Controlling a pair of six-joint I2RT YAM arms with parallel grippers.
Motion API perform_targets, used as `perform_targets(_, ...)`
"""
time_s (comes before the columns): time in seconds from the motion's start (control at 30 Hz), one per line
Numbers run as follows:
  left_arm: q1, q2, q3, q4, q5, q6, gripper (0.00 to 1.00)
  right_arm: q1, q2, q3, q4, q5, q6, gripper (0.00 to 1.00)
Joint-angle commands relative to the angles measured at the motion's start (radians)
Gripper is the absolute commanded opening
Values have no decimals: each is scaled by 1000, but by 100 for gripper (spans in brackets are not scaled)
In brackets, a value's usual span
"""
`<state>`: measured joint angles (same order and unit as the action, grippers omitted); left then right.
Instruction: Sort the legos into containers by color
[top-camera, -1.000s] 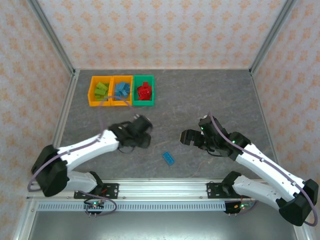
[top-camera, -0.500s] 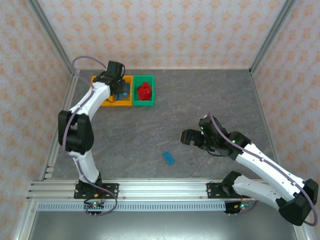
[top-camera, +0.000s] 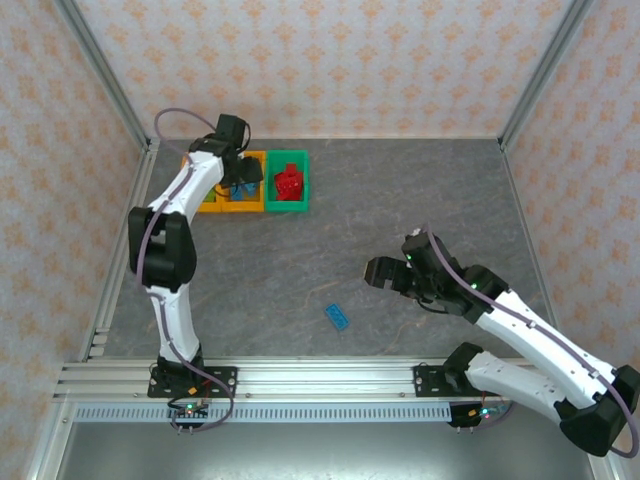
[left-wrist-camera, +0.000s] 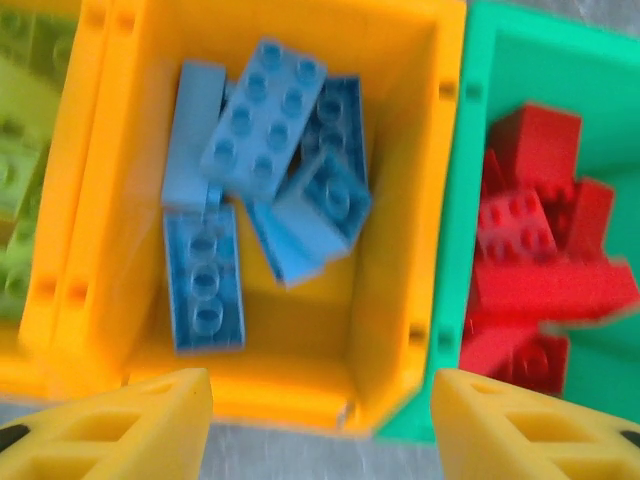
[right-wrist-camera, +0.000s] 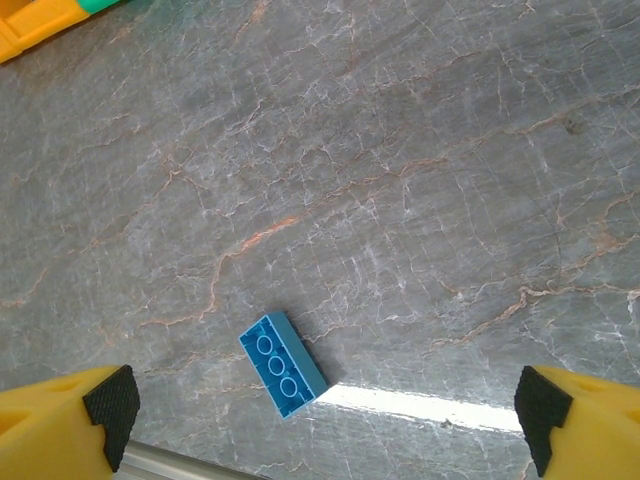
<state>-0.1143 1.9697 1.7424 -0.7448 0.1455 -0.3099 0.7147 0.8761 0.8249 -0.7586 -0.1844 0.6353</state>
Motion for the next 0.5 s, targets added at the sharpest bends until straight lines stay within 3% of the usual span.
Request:
perform_targets(0.0,-48,-273,-117,11,69,-18,61,11,46,26,38,-21,-8,97)
perform_targets(0.27,-250,-695,-373,-88,39,7,62,220,333,100,103,71,-49,97)
perform_targets(0.47,-288,-877,-525,-177,64,4,63,319,592,140,212,61,-76,96)
